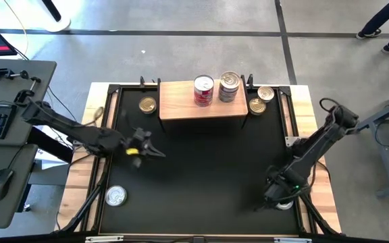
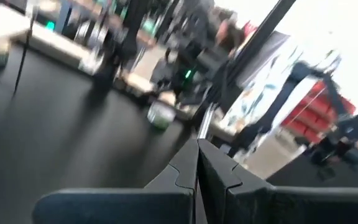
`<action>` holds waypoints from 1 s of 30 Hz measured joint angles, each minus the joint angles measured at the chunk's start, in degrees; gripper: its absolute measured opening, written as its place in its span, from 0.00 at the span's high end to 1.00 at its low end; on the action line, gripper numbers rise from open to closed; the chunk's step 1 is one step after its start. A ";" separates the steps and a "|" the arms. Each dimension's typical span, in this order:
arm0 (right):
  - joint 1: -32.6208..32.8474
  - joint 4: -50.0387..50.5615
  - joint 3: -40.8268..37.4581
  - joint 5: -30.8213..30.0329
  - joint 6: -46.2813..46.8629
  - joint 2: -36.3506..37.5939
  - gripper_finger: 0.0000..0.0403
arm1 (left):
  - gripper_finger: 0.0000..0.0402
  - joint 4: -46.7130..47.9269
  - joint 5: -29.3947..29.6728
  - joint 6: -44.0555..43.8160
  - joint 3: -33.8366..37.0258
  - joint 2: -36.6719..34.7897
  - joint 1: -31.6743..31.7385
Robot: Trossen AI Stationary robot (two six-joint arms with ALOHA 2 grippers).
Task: Stack canned seafood by type on shelf
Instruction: Put the green tuna can on the shelf
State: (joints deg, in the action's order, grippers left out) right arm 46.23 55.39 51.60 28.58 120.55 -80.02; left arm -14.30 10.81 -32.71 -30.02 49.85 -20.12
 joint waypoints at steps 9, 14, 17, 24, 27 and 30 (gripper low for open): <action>0.01 -1.19 -4.53 -2.18 -0.76 -6.27 1.00 | 1.00 -1.82 -0.35 -2.54 0.00 19.49 -0.04; -0.04 -1.60 -4.51 -1.52 -1.41 -8.61 1.00 | 1.00 -8.13 -1.81 -2.64 0.02 27.76 -1.43; -0.16 -3.82 -4.22 -0.55 -0.78 -10.11 1.00 | 1.00 -10.01 -1.84 -1.38 -1.17 31.47 -2.63; -4.82 -6.32 2.69 -12.61 -2.99 -14.63 1.00 | 1.00 -9.57 -1.30 6.52 -7.46 38.66 -4.41; -7.93 -5.89 6.62 -16.96 -7.50 -17.43 1.00 | 1.00 -9.28 -1.18 9.63 -9.37 41.48 -4.39; -11.38 -5.83 10.76 -22.46 -11.59 -20.74 1.00 | 1.00 -9.14 -1.06 11.93 -10.71 44.05 -4.39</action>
State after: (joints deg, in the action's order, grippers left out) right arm 34.86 49.56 62.36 6.12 108.96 -100.77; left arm -23.43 9.75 -20.78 -40.73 93.90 -24.51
